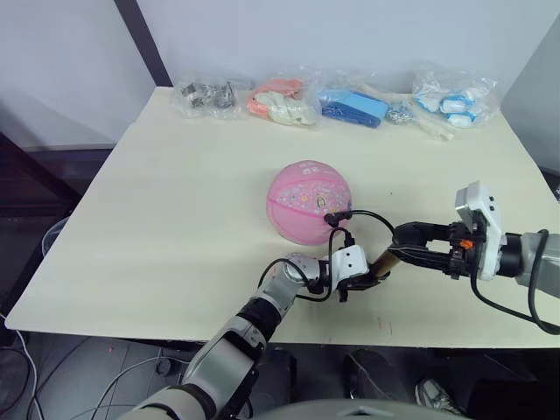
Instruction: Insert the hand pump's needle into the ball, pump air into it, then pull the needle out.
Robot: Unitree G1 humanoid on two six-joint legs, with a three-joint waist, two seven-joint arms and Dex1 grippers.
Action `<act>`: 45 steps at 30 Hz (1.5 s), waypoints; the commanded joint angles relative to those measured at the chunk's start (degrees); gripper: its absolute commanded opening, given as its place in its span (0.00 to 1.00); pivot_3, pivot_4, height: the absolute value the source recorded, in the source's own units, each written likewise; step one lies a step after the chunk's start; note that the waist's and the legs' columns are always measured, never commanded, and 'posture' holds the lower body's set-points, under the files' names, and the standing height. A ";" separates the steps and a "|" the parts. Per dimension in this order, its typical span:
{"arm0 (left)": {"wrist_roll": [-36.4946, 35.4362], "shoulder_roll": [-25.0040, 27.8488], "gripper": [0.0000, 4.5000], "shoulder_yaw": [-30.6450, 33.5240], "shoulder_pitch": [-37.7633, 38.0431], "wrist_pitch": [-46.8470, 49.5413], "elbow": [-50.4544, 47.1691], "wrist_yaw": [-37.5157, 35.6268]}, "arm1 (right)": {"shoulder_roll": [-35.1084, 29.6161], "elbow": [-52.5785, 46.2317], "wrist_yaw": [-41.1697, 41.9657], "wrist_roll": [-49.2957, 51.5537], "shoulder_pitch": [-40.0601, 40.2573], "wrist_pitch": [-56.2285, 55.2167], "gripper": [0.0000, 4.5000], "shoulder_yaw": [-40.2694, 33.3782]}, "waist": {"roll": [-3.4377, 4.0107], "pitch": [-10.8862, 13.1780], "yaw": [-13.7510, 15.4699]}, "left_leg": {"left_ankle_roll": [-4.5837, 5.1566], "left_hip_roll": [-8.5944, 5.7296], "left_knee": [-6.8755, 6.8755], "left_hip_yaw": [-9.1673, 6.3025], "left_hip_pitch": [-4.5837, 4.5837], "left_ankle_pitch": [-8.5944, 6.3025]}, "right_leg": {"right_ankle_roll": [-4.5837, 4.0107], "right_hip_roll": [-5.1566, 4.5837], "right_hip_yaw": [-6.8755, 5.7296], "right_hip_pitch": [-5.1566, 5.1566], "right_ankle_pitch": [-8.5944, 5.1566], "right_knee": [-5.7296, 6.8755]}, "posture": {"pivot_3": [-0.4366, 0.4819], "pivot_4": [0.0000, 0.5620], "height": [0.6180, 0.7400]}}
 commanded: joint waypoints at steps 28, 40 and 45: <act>3.20 1.76 0.24 -2.88 2.86 2.64 4.43 -2.45 | -18.06 12.26 1.86 20.75 -21.99 12.29 0.51 -18.27 | 0.12 0.11 0.11 | 0.01 0.05 0.00 0.06 -0.10 0.00 | -0.01 -0.05 0.04 -0.08 0.00 -0.02 | 0.48 0.27 1.00; 3.07 1.65 0.24 -2.92 2.74 2.57 4.72 -2.27 | -20.42 15.44 3.85 19.98 -25.75 13.14 0.51 -17.26 | 0.23 0.18 0.14 | 0.01 0.06 0.00 0.09 -0.12 0.00 | -0.01 -0.07 0.06 -0.11 0.00 -0.02 | 0.48 0.27 1.00; 3.03 1.59 0.24 -2.88 2.70 2.50 4.83 -2.22 | -18.94 14.14 1.36 22.58 -23.11 16.19 0.51 -16.58 | 0.23 0.18 0.15 | 0.01 0.07 0.00 0.08 -0.11 0.00 | -0.01 -0.07 0.07 -0.10 0.00 -0.02 | 0.48 0.27 1.00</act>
